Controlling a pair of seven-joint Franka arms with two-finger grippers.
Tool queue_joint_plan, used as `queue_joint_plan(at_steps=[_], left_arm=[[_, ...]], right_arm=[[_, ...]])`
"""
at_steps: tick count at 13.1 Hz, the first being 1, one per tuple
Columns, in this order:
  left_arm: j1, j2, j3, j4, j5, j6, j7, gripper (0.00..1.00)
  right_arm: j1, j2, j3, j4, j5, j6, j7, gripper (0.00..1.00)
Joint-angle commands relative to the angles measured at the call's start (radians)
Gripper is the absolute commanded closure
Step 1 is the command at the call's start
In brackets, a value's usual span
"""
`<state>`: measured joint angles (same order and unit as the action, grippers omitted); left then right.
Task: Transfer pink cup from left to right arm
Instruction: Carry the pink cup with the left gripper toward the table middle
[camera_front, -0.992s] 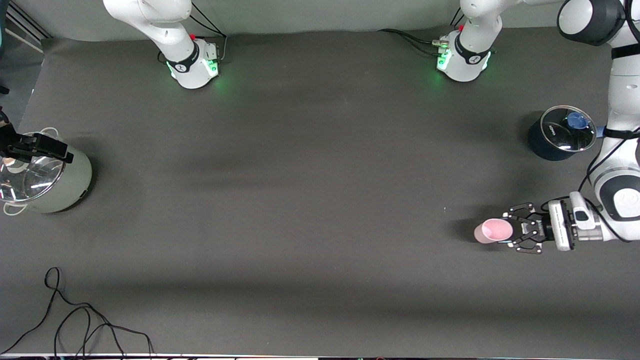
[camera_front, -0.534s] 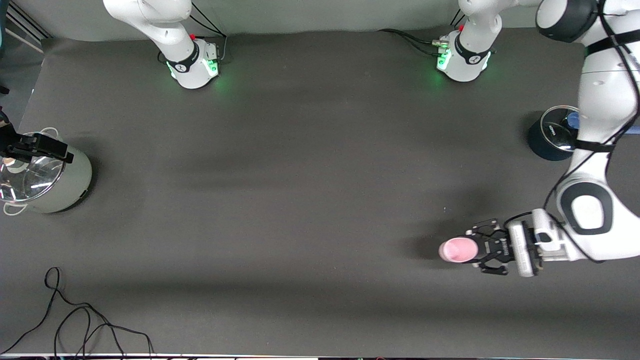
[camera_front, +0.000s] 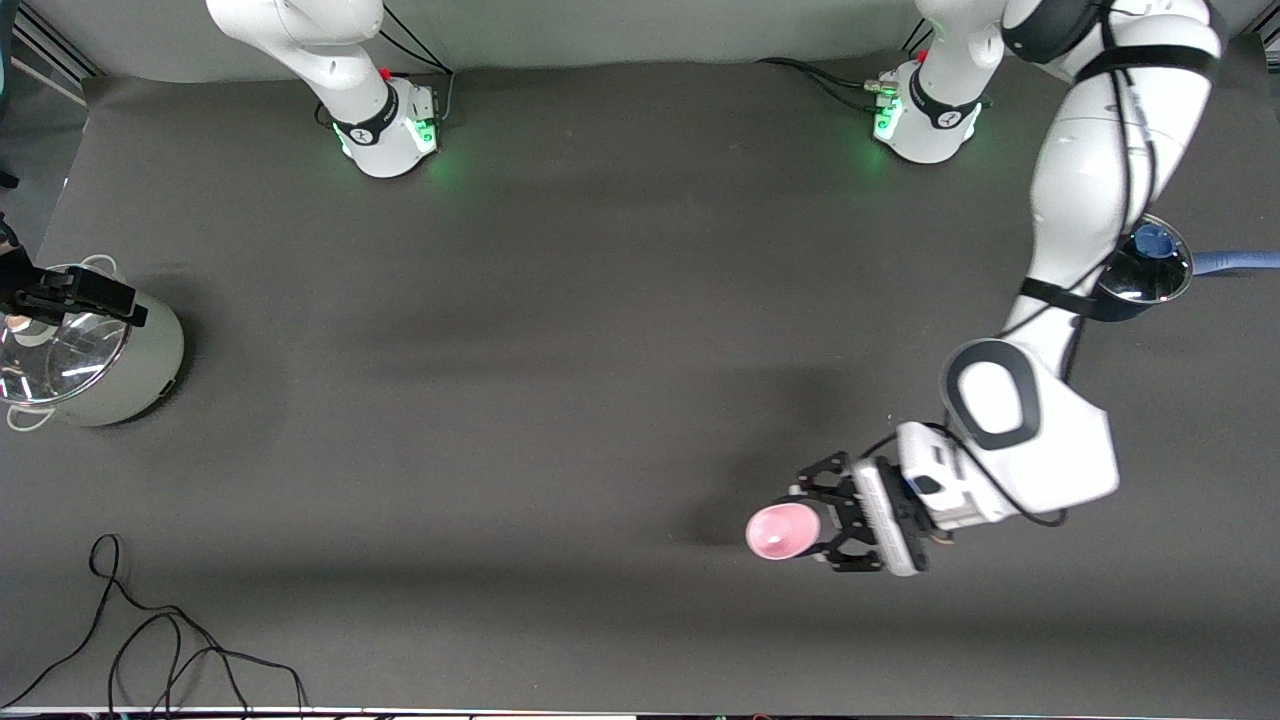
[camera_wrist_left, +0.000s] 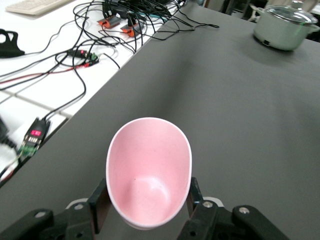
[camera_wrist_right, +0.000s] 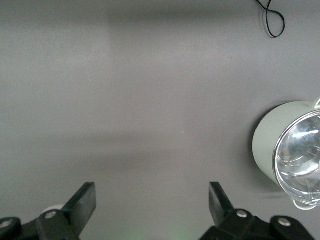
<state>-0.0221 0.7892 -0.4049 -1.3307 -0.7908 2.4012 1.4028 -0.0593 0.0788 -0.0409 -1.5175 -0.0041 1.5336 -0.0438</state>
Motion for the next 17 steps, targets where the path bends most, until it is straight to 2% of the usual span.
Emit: queue_joint_plan(at_steps=[1, 5, 7, 11, 14, 17], left_arm=[[-0.128, -0.001, 0.018, 0.024, 0.03, 0.12, -0.105, 1.0], [-0.283, -0.001, 0.025, 0.03, 0.175, 0.286, -0.344, 1.0], [-0.337, -0.011, 0.028, 0.056, 0.275, 0.288, -0.5, 1.0], [-0.433, -0.008, 0.044, 0.119, 0.557, 0.285, -0.842, 1.0], [-0.551, -0.011, 0.119, 0.163, 0.665, 0.28, -1.028, 1.0], [-0.662, -0.011, 0.213, 0.214, 0.667, 0.273, -1.079, 1.0]], right_arm=[[0.004, 0.003, 0.003, 0.016, -0.011, -0.012, 0.021, 0.0], [0.007, 0.004, 0.004, 0.016, -0.01, -0.006, 0.022, 0.0], [0.009, 0.004, 0.006, 0.016, -0.01, -0.004, 0.022, 0.0], [0.024, 0.004, 0.007, 0.016, -0.008, 0.0, 0.024, 0.0], [0.03, 0.006, 0.007, 0.017, -0.008, 0.005, 0.024, 0.0], [0.045, 0.009, 0.009, 0.016, -0.008, 0.017, 0.024, 0.0]])
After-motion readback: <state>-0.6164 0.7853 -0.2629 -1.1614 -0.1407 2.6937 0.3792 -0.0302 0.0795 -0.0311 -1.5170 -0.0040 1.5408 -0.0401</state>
